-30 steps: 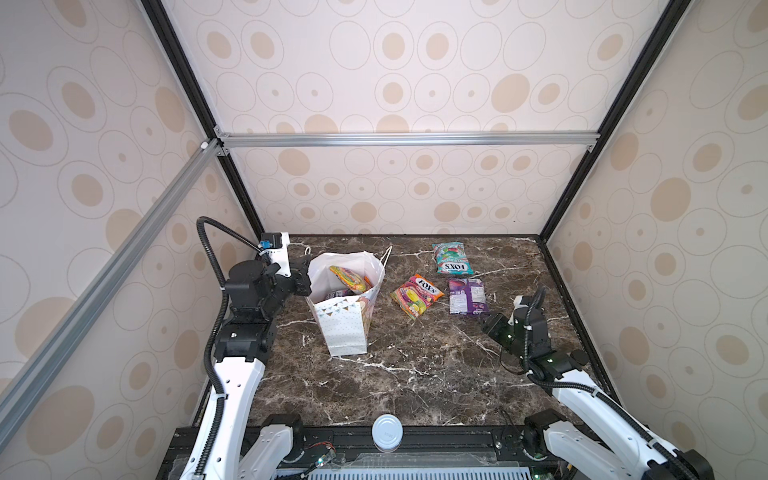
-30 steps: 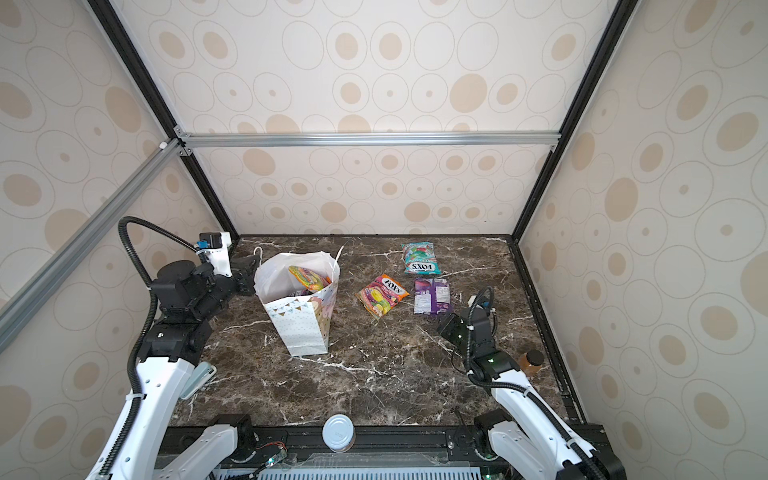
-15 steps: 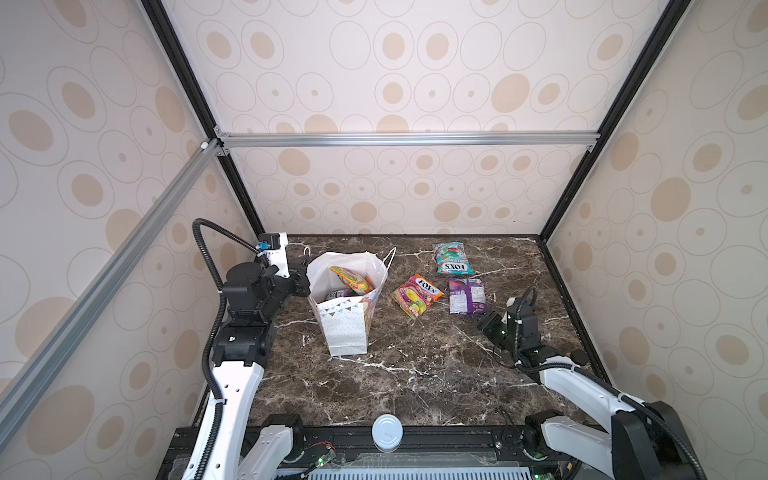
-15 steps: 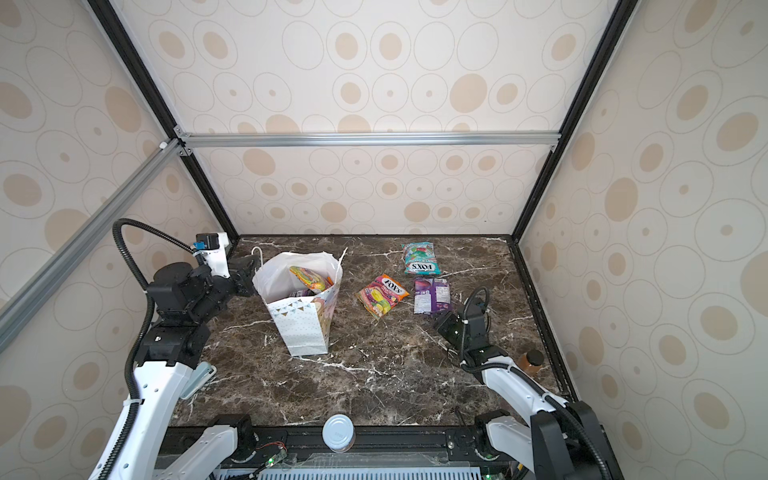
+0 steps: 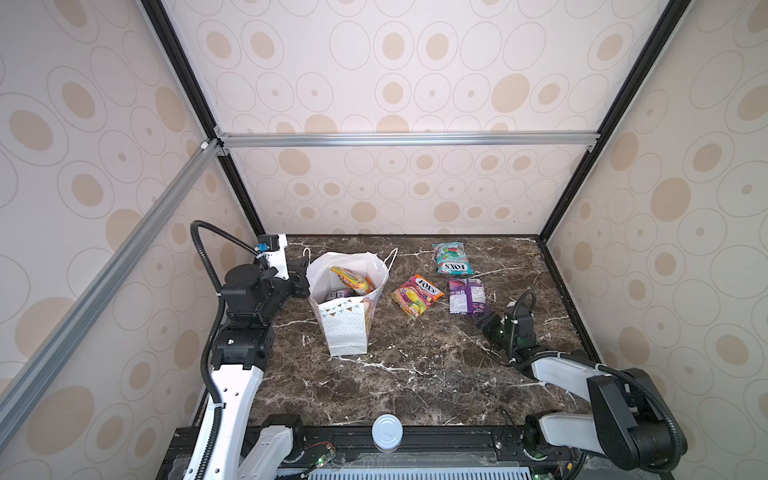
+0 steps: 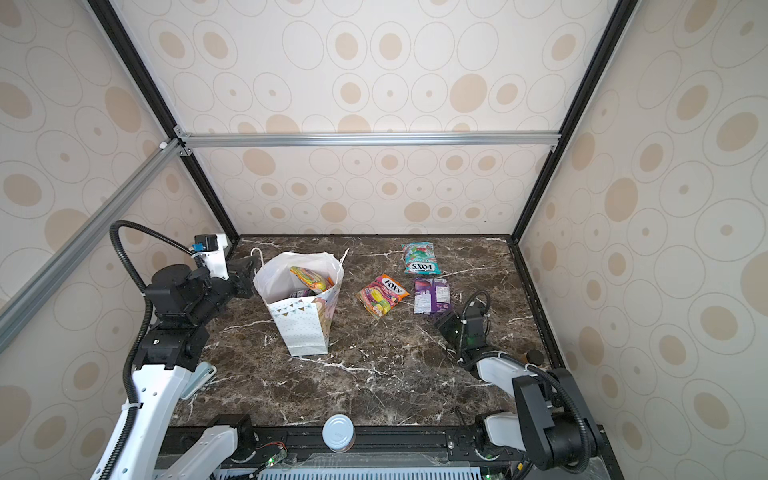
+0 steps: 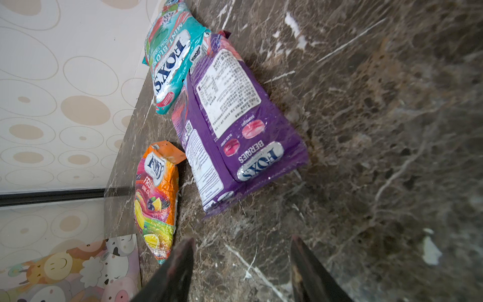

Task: Place the snacks into the paper bag
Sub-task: 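Lower the right gripper onto the purple berries packet on the table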

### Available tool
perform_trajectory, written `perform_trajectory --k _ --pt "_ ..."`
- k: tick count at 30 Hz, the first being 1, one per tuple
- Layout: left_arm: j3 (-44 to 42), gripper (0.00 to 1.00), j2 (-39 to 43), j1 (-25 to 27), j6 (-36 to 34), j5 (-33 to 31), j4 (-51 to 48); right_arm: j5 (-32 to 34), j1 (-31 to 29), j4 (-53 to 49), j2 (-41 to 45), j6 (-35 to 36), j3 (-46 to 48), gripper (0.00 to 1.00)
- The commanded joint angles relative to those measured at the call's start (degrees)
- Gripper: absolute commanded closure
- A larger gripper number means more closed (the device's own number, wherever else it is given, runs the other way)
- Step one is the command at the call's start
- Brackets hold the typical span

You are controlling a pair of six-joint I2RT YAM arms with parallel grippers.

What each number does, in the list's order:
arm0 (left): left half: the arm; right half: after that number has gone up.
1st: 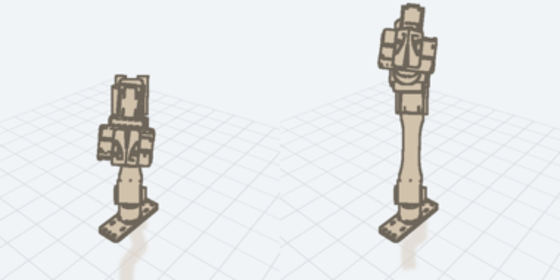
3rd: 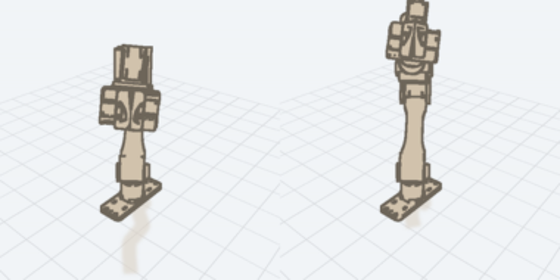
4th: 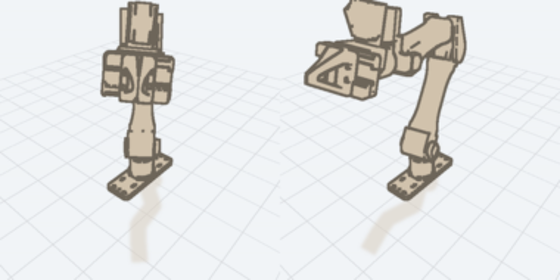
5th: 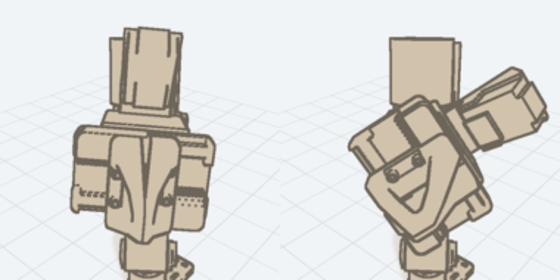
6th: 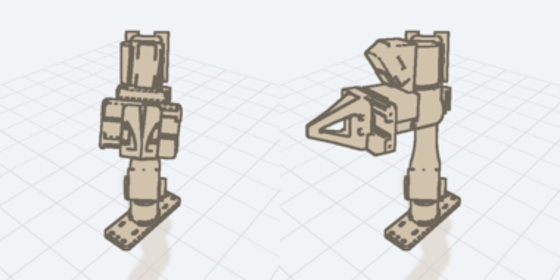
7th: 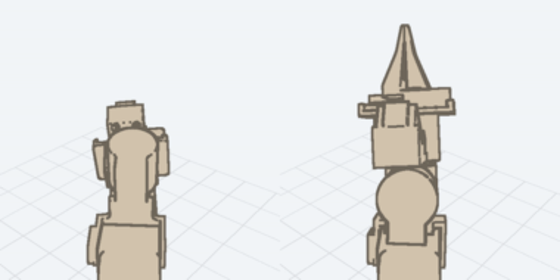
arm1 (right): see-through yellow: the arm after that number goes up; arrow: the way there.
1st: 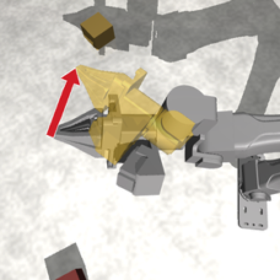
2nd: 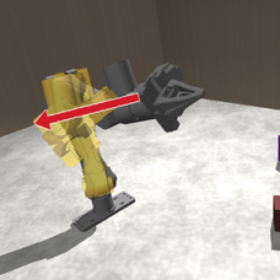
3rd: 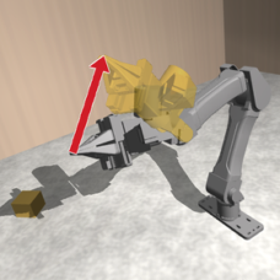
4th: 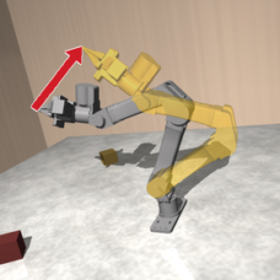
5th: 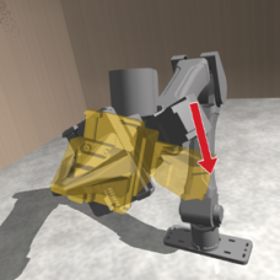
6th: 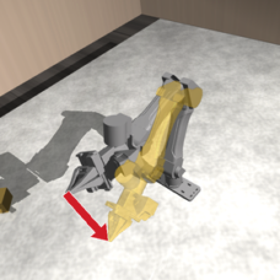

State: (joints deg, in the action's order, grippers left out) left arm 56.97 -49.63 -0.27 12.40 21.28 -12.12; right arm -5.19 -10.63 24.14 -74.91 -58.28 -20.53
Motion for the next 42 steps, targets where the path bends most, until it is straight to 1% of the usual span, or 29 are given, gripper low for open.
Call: perform_trajectory --k 1,11,22,28,32,36,39,42 --pt "0.3 1.00 1.4 -0.3 -0.4 0.0 1.6 0.3 0.6 3.6 -1.2 -1.2 -0.2 0.40" --pt "0.4 1.00 1.6 -0.3 -0.7 -0.5 1.4 -0.6 2.7 4.5 -3.9 0.3 -1.0 0.40" --pt "0.4 1.00 1.3 -0.3 -0.7 -0.3 1.3 -4.3 3.9 7.4 -11.2 1.1 -4.4 0.40" --pt "0.3 1.00 1.5 -0.3 -1.0 -0.8 1.3 -3.4 4.3 9.2 -13.5 0.9 -4.8 0.40" --pt "0.3 1.00 1.5 -0.3 -1.0 -0.8 1.3 -4.0 4.8 10.6 -15.9 0.7 -5.3 0.42" --pt "0.3 1.00 1.4 -0.3 -1.2 -0.8 1.3 -4.0 5.2 11.9 -17.3 0.6 -5.5 0.47" --pt "0.4 1.00 1.3 -0.3 -1.2 -0.7 1.3 -4.0 5.4 12.0 -17.9 1.0 -6.1 0.58" --pt "0.4 1.00 1.4 -0.3 -1.1 -0.7 1.3 -4.6 5.6 12.1 -18.6 1.3 -6.5 0.73"
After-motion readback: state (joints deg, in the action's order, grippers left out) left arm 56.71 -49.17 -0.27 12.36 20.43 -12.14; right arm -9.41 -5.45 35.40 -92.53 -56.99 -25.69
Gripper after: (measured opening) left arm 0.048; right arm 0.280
